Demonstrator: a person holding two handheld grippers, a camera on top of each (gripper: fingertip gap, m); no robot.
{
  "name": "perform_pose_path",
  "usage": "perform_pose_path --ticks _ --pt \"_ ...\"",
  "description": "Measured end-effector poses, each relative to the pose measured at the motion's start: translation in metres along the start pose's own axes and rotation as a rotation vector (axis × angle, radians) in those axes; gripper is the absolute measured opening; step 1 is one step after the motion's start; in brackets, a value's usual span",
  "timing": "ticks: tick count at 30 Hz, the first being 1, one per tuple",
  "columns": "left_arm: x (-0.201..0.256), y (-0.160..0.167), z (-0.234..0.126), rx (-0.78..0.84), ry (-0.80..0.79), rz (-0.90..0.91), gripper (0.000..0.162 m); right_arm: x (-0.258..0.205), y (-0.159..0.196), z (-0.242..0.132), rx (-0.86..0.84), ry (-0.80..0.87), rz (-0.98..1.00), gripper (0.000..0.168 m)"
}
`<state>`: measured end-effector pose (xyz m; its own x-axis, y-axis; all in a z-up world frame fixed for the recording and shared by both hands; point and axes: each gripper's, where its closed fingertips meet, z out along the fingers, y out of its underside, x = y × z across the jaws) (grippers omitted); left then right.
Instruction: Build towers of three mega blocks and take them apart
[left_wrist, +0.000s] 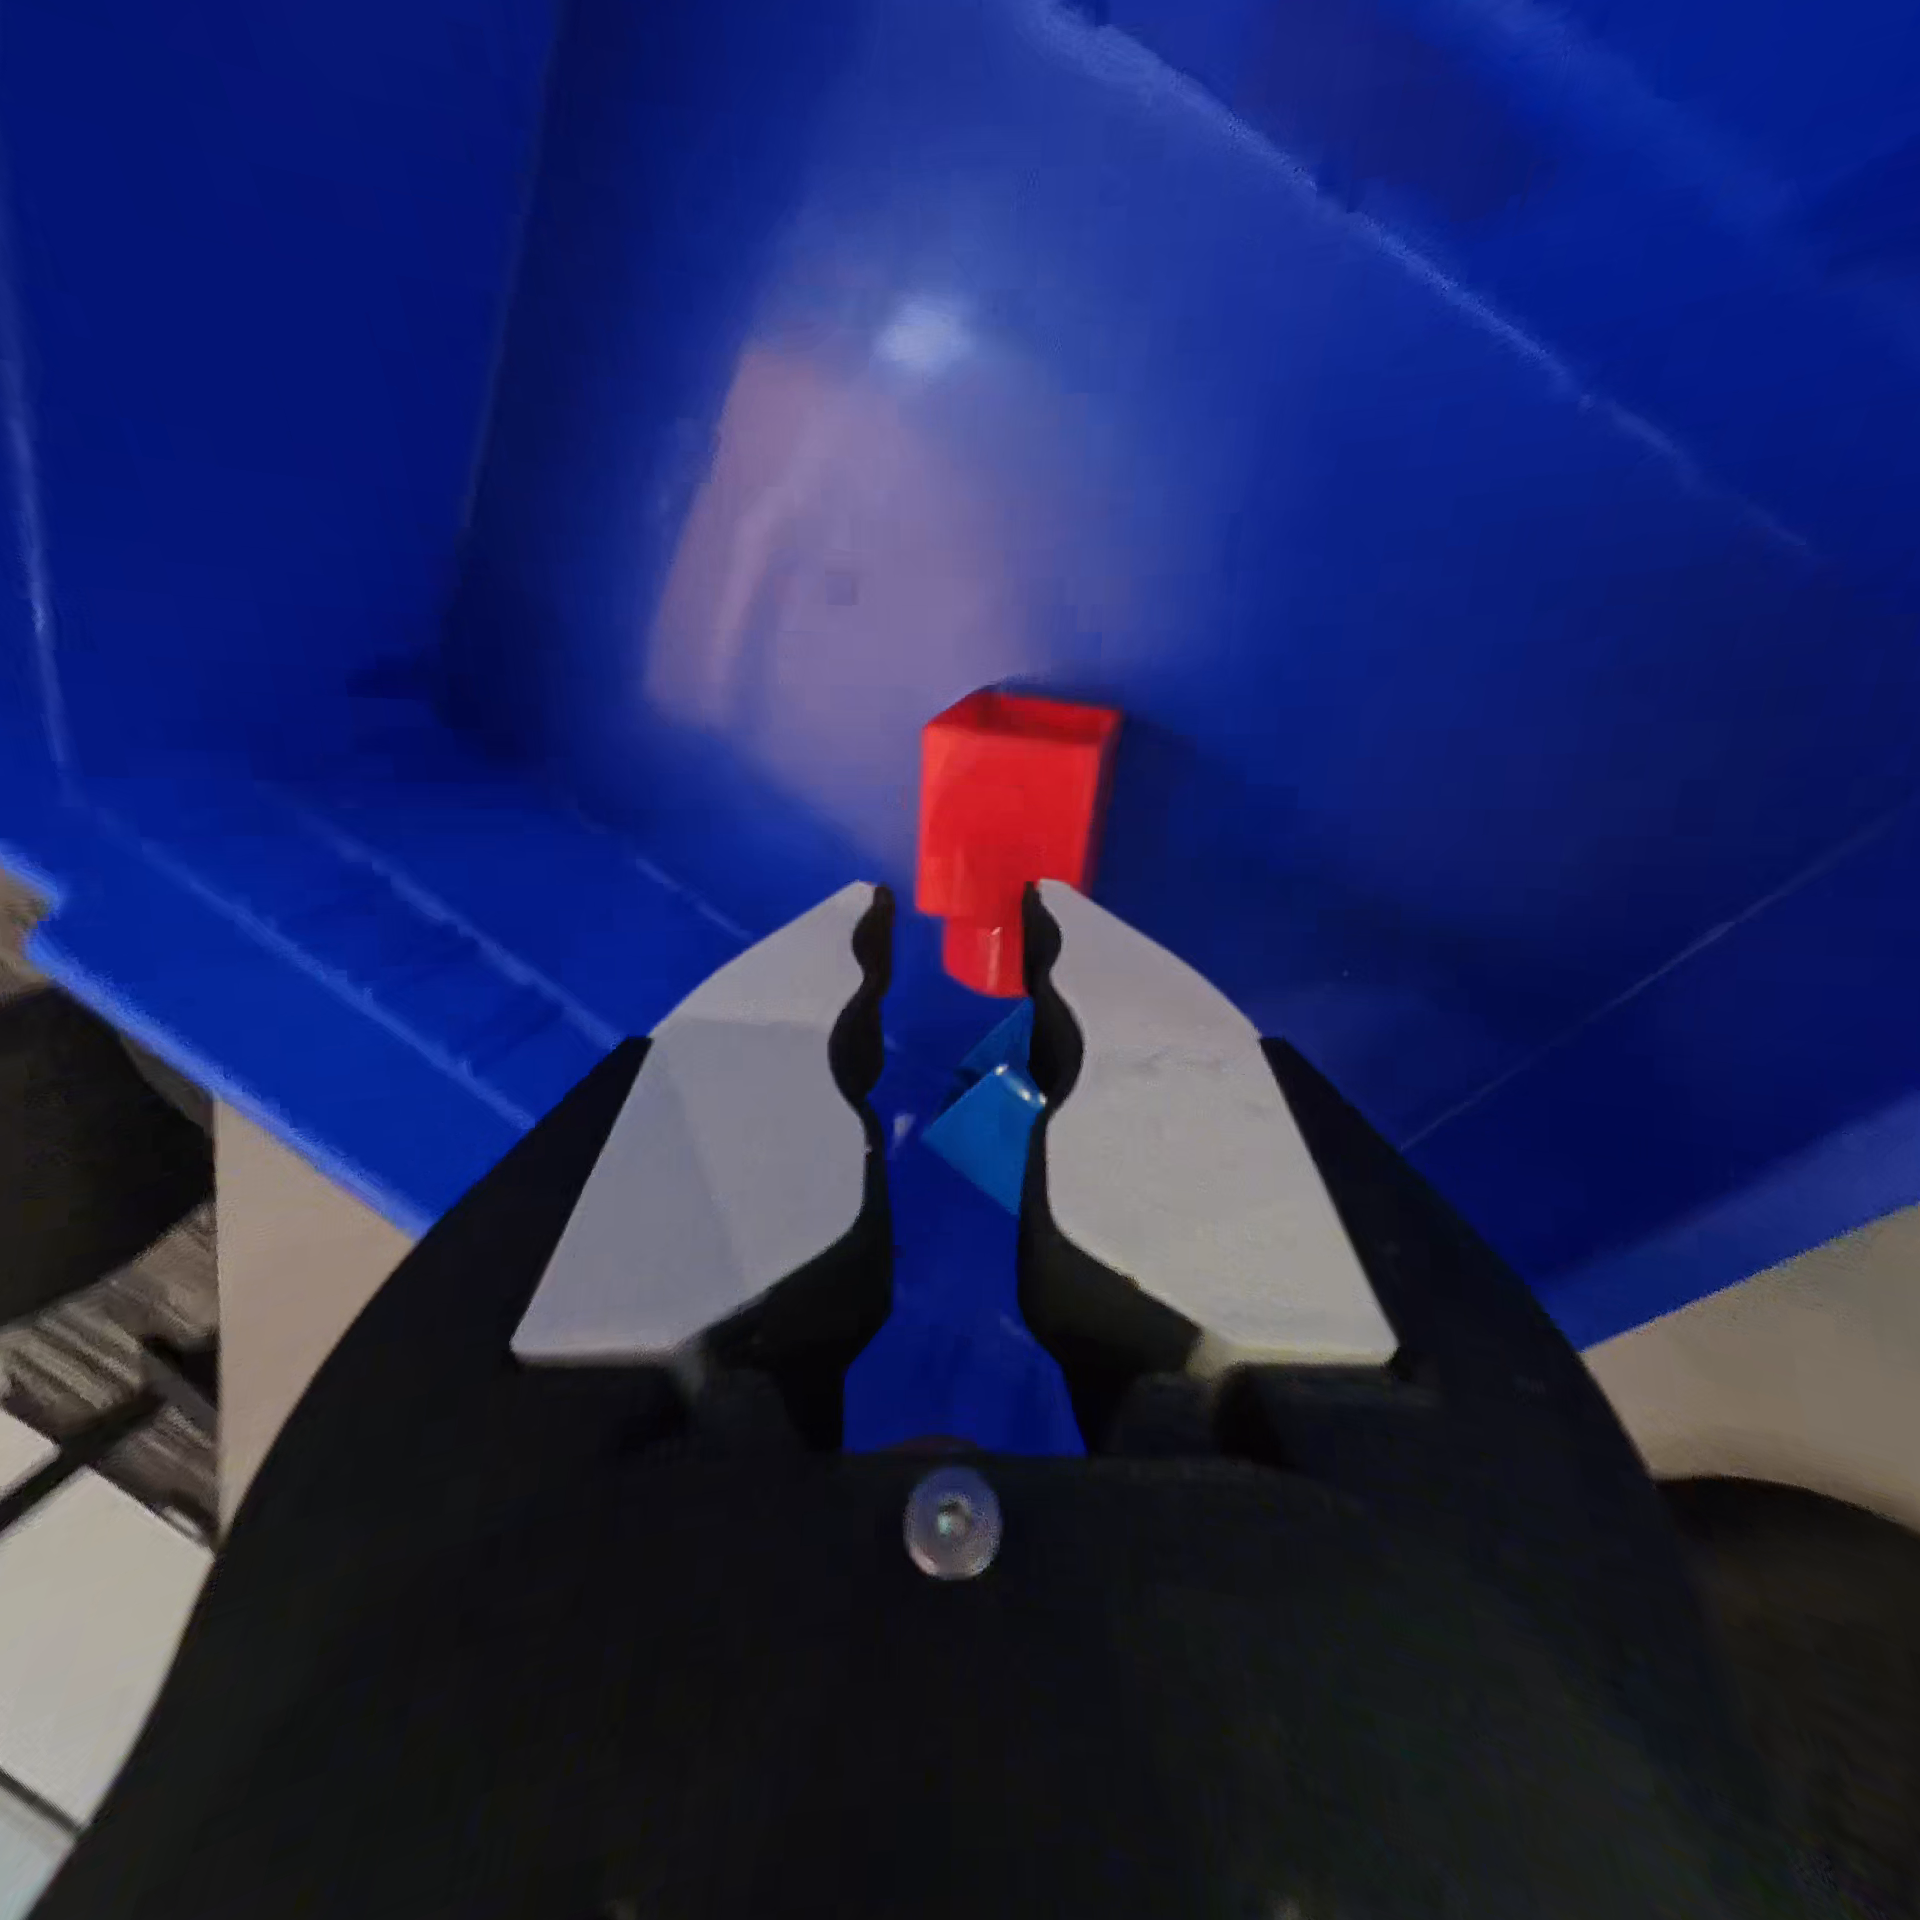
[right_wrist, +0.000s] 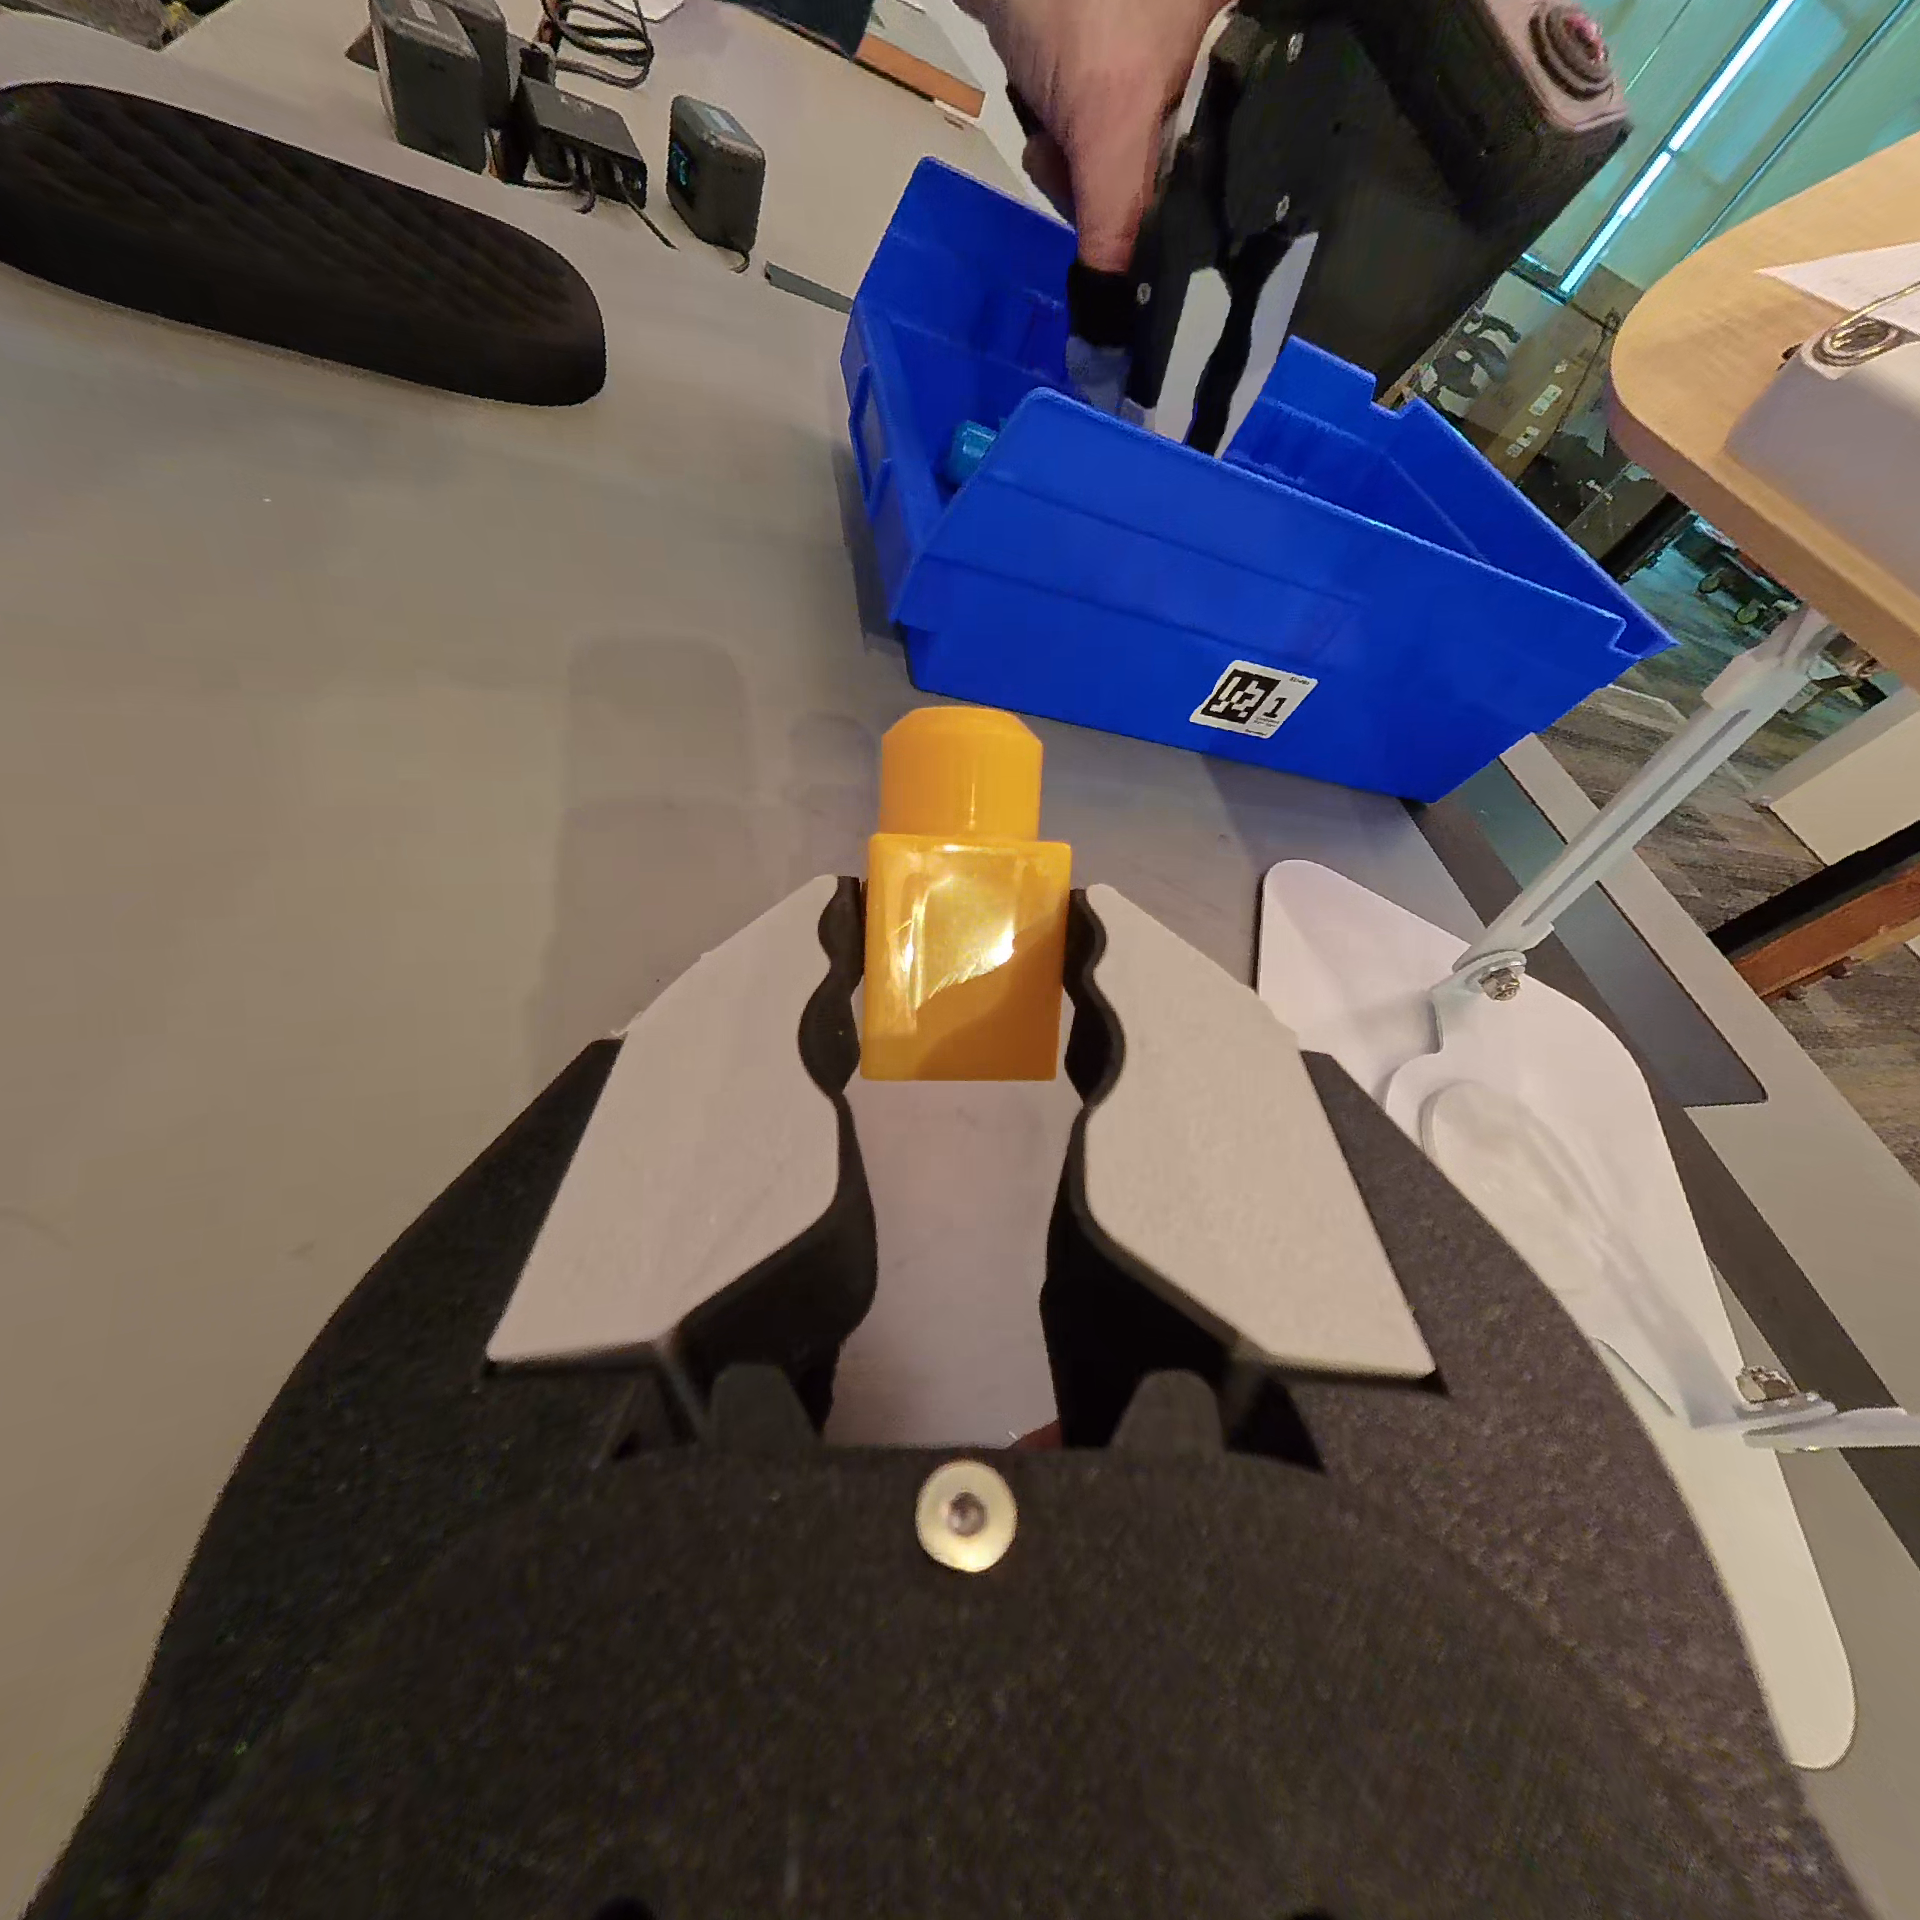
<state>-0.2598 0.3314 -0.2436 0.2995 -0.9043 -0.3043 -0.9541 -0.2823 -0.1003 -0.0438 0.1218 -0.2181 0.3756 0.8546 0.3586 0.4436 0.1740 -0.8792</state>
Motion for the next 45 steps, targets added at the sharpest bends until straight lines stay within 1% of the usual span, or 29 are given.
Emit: perform_pose_path --ticks 2,5,6,7,8,10,11,14,15,17,18,21,25,28,30,33,35,37,39,40,43,44,45 --pt "-0.007 0.007 0.001 -0.008 0.000 -0.093 0.031 0.000 0.000 0.000 -0.001 0.000 0.000 0.037" --pt "-0.001 0.009 0.006 0.002 0.076 -0.216 0.041 0.000 0.000 0.000 -0.002 -0.001 0.001 0.037" --pt "-0.001 0.010 0.006 0.004 0.079 -0.224 0.049 0.000 0.000 0.000 -0.002 -0.001 0.001 0.037" --pt "-0.001 0.014 0.008 -0.023 0.074 -0.209 0.051 0.000 0.000 0.001 -0.002 -0.001 0.001 0.037" --pt "-0.001 0.019 0.010 -0.054 0.067 -0.187 0.057 0.000 0.000 0.001 -0.002 -0.002 0.000 0.037" --pt "0.004 0.022 0.016 -0.071 0.100 -0.165 0.060 -0.001 0.000 0.001 -0.003 -0.003 0.000 0.037" --pt "0.008 0.022 0.018 -0.074 0.121 -0.156 0.059 -0.001 0.000 0.001 -0.003 -0.003 0.001 0.037" --pt "0.012 0.028 0.026 -0.144 0.116 -0.109 0.054 0.000 0.000 0.001 -0.003 -0.004 0.003 0.037" --pt "0.015 0.027 0.028 -0.154 0.122 -0.093 0.049 0.000 0.000 0.001 -0.003 -0.004 0.005 0.037" --pt "0.017 0.028 0.031 -0.187 0.108 -0.066 0.031 0.000 0.000 0.001 -0.003 -0.004 0.005 0.037" --pt "0.016 0.028 0.032 -0.195 0.097 -0.060 0.029 0.000 0.001 0.001 -0.003 -0.004 0.004 0.037" --pt "0.017 0.021 0.025 -0.169 0.101 -0.064 0.029 0.000 0.001 0.001 -0.003 -0.004 0.004 0.037" --pt "0.013 0.032 0.004 -0.272 0.056 -0.004 0.029 0.000 0.001 0.002 -0.004 -0.006 0.005 0.037" --pt "0.019 0.027 -0.014 -0.269 0.088 0.010 0.028 -0.001 0.001 0.002 -0.006 -0.007 0.004 0.037" --pt "0.022 0.029 -0.019 -0.318 0.093 0.043 0.029 -0.001 0.001 0.002 -0.007 -0.007 0.002 0.037" --pt "0.028 0.026 -0.014 -0.340 0.106 0.078 0.029 -0.001 0.001 0.003 -0.008 -0.007 0.000 0.037" --pt "0.027 0.028 -0.011 -0.346 0.103 0.068 0.035 -0.001 0.001 0.002 -0.007 -0.007 -0.001 0.037" --pt "0.025 0.028 -0.011 -0.305 0.097 0.027 0.044 0.000 0.001 0.002 -0.005 -0.006 0.002 0.037" --pt "0.024 0.029 -0.013 -0.254 0.107 -0.011 0.046 0.000 0.001 0.002 -0.003 -0.007 0.005 0.037" --pt "0.024 0.031 -0.012 -0.245 0.111 -0.025 0.050 0.000 0.001 0.002 -0.004 -0.008 0.005 0.037" --pt "0.030 0.034 -0.001 -0.238 0.129 -0.004 0.048 -0.001 0.001 0.003 -0.006 -0.011 0.004 0.037" --pt "0.032 0.034 0.002 -0.236 0.133 0.001 0.044 0.000 0.001 0.003 -0.005 -0.011 0.006 0.037" --pt "0.032 0.034 0.005 -0.238 0.131 0.003 0.035 0.000 0.001 0.003 -0.003 -0.010 0.009 0.037"
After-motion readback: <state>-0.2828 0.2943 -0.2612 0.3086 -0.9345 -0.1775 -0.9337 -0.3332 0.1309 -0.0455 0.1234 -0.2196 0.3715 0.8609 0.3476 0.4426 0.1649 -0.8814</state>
